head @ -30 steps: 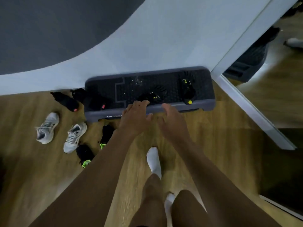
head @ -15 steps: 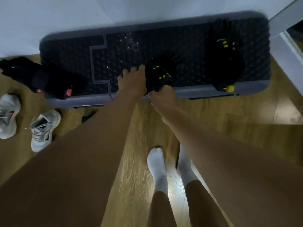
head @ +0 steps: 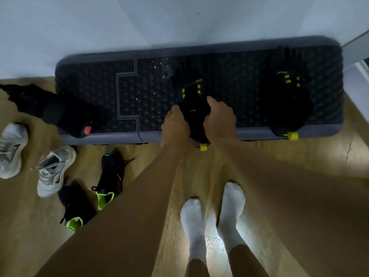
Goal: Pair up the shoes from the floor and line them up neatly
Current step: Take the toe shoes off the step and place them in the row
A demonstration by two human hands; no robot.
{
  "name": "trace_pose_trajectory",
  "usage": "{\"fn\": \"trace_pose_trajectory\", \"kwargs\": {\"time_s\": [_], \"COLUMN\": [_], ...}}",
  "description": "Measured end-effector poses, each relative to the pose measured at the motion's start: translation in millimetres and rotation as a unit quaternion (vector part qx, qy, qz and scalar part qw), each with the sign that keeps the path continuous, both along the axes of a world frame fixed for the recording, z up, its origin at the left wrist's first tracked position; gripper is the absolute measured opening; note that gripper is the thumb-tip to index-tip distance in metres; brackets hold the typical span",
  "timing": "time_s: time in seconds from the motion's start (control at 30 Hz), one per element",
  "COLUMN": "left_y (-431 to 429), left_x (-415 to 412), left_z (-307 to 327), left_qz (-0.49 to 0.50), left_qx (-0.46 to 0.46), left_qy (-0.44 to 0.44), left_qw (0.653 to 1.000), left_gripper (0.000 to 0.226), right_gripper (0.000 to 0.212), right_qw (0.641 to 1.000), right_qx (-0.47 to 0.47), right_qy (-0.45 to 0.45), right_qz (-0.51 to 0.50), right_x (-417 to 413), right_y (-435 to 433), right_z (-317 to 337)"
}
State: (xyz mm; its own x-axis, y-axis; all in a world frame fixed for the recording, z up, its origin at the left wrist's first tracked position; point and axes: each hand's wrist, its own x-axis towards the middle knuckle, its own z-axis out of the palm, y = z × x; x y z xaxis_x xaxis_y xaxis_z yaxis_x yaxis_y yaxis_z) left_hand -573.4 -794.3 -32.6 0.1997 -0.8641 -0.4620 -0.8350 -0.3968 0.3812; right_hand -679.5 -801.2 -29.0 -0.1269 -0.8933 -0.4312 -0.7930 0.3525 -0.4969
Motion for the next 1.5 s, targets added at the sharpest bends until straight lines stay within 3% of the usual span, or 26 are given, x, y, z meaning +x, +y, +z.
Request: {"fn": "trace_pose_trajectory", "kwargs": {"time_s": [0.17,0.3,0.43,0.6,0.7,0.8,0.93,1.03,1.17,1.3,1.43,1.5], "left_y": [-5.9,-4.4,-1.7,-5.6,-17.6,-32.9,-47.6,-49.8,-38.4,-26.5,-19.5,-15.4], "left_x": [-13.9,-16.2,-32.1,-112.0,-167.5,-215.2,-242.8,-234.0,-200.8,-152.1,-106.2,-91.5], "left_z": [-12.6,-15.7,6.8,37.9,35.4,22.6,7.0,3.4,8.3,13.6,15.2,13.3], "left_qz": [0.064,0.071,0.125,0.069,0.022,-0.032,0.001,-0.014,-0.006,0.056,0.064,0.057], "left_qx": [0.041,0.035,0.001,-0.133,-0.039,0.083,0.118,0.102,0.076,0.058,0.054,0.056], "left_qy": [0.034,0.028,0.021,0.104,0.179,0.211,0.168,0.132,0.104,0.068,0.027,0.025], "left_qw": [0.997,0.996,0.992,0.983,0.983,0.974,0.979,0.986,0.992,0.994,0.996,0.997], "left_gripper": [0.029,0.031,0.048,0.037,0.039,0.053,0.046,0.043,0.039,0.035,0.036,0.039], "right_gripper": [0.061,0.061,0.059,0.052,0.053,0.060,0.054,0.048,0.019,0.041,0.029,0.037], "right_qw": [0.997,0.994,0.988,0.989,0.984,0.982,0.991,0.992,0.992,0.991,0.992,0.989], "right_qx": [0.062,0.080,0.096,-0.053,-0.105,-0.050,0.071,0.067,0.039,0.017,-0.002,0.013], "right_qy": [-0.023,-0.064,-0.115,-0.092,-0.040,0.028,0.033,0.049,0.119,0.113,0.089,0.104], "right_qz": [0.040,0.029,-0.018,-0.106,-0.139,-0.180,-0.105,-0.093,-0.035,0.065,0.088,0.105], "right_x": [-15.8,-18.5,-33.6,-86.4,-140.1,-192.5,-225.9,-223.4,-195.2,-144.7,-94.9,-77.6], "right_y": [-14.1,-12.2,-12.0,-16.6,-18.6,-16.5,-7.3,-5.5,-9.8,-11.3,-13.0,-11.1], "right_z": [-9.9,-10.8,8.8,40.8,50.2,41.8,2.1,-15.4,-5.1,1.0,0.6,-2.3]}}
